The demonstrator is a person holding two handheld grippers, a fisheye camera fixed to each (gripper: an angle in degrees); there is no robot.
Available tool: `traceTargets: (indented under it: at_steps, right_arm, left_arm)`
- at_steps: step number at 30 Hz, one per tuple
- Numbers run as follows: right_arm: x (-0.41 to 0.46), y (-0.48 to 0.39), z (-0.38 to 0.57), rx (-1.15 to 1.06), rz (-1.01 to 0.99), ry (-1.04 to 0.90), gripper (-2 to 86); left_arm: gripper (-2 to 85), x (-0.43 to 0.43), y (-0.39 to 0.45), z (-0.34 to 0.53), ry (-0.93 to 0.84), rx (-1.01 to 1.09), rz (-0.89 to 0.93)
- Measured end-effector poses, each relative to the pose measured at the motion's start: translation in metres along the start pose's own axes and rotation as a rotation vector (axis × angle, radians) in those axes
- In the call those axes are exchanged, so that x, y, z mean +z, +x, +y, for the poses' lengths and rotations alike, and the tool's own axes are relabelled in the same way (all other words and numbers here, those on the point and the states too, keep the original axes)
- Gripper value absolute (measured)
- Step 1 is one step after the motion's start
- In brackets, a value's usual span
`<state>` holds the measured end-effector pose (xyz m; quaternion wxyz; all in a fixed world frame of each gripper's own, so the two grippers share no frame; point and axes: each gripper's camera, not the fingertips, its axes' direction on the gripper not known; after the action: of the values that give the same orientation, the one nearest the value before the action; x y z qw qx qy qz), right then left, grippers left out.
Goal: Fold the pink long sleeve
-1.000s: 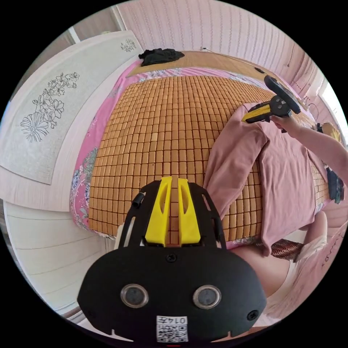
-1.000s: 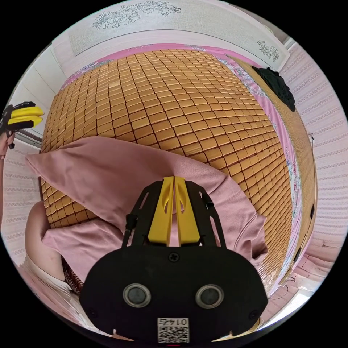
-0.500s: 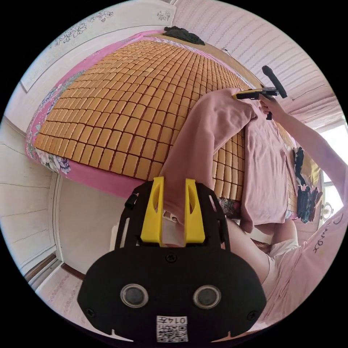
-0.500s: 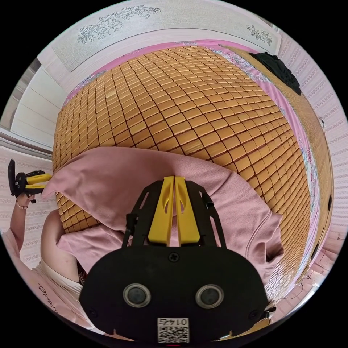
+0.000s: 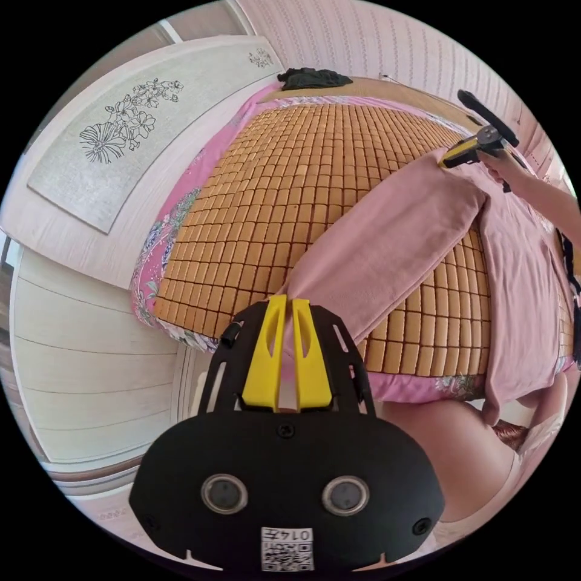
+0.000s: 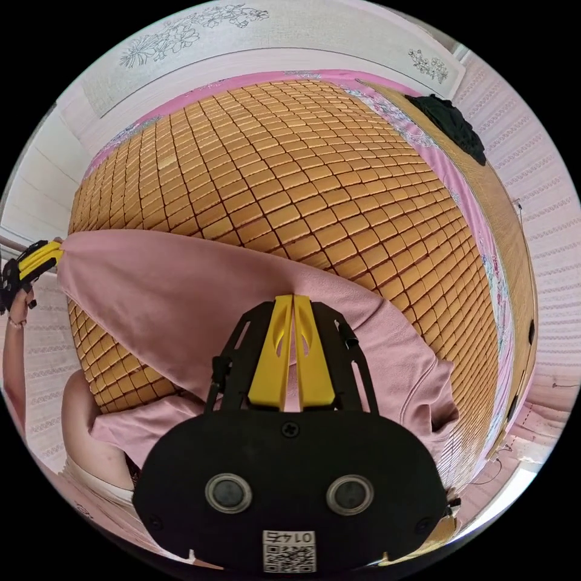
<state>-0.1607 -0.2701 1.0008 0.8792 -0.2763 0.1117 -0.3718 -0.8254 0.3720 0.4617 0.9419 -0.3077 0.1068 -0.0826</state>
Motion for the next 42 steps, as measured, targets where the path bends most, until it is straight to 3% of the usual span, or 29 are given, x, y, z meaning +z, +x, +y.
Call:
traceTargets:
  at_steps: [4,8,9,11,14,17,23,27,32,37,39,42]
  right_arm:
    - [-0.007,0.008,0.019,0.027,-0.005,0.030,-0.5]
    - [-0.002,0.015,0.036,0.034,-0.012,0.047,-0.6]
    - [-0.003,0.022,0.040,0.056,-0.053,0.041,-0.7]
    - [-0.009,0.035,0.050,0.091,-0.123,0.030,-0.8]
    - [-0.044,0.057,0.101,0.161,-0.151,0.203,-0.8]
    - [-0.067,0.082,0.182,0.192,-0.151,0.264,-0.2]
    - [-0.077,0.124,0.372,0.390,-0.009,0.099,6.4]
    - [-0.080,0.087,0.504,0.551,-0.061,-0.015,11.5]
    - [-0.072,0.023,0.608,0.697,-0.260,-0.127,15.1]
    - [-0.044,-0.016,0.641,0.758,-0.327,-0.165,11.9]
    - [-0.045,-0.019,0.645,0.761,-0.266,-0.182,6.6]
    - [-0.057,-0.029,0.658,0.726,-0.325,-0.136,2.9]
  left_arm:
    - [4.4,-0.001,-0.030,0.009,0.038,-0.183,0.125]
    - [3.9,0.005,-0.034,0.022,0.037,-0.210,0.182]
    - [3.6,0.022,-0.032,0.021,-0.042,-0.202,0.169]
    - [3.1,0.028,-0.036,0.023,-0.002,-0.220,0.170]
    - [3.3,0.028,-0.049,0.021,-0.012,-0.293,0.242]
    - [4.0,0.002,-0.041,0.022,0.058,-0.226,0.233]
    - [5.1,-0.036,0.036,0.004,0.109,0.085,0.344]
    - [6.4,-0.031,0.110,0.004,0.009,0.279,0.458]
    - [9.1,-0.012,0.133,0.028,-0.161,0.268,0.596]
    - [9.9,0.014,0.143,0.053,-0.336,0.228,0.612]
    - [6.5,0.027,0.153,0.054,-0.406,0.283,0.559]
    - [2.4,0.031,0.157,0.053,-0.433,0.317,0.558]
